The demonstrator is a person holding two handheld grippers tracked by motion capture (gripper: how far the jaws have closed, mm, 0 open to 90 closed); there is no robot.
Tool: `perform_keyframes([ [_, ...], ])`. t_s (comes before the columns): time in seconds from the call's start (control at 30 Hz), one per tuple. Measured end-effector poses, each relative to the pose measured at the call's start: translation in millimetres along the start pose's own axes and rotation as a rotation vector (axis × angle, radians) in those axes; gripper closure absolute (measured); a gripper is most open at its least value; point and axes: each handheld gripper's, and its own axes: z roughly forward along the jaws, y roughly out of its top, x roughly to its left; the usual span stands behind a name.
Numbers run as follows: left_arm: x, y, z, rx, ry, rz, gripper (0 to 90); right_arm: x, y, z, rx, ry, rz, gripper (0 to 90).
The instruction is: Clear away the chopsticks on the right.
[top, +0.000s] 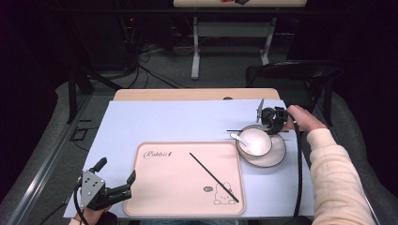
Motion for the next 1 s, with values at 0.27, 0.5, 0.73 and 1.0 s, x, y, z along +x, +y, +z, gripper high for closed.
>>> perform_keyframes([
  [0.27,-0.2,0.1,-0.6,0.000,0.005,-0.001,0.5,1.3,1.5,9.8,0.006,0.029,0.011,74.6],
  [0.5,-0.4,0.1,-0.6,0.000,0.003,0.001,0.5,3.6,-1.7,12.3,-0.005,0.046,0.037,79.6],
  [0.73,-0.4,0.1,-0.4,0.001,0.004,0.000,0.5,6.1,-6.0,15.2,-0.004,0.051,0.065,84.6],
  [1.0,-0.1,0.1,-0.7,-0.001,0.006,-0.001,0.5,4.6,-8.1,14.2,-0.006,0.039,0.096,84.9],
])
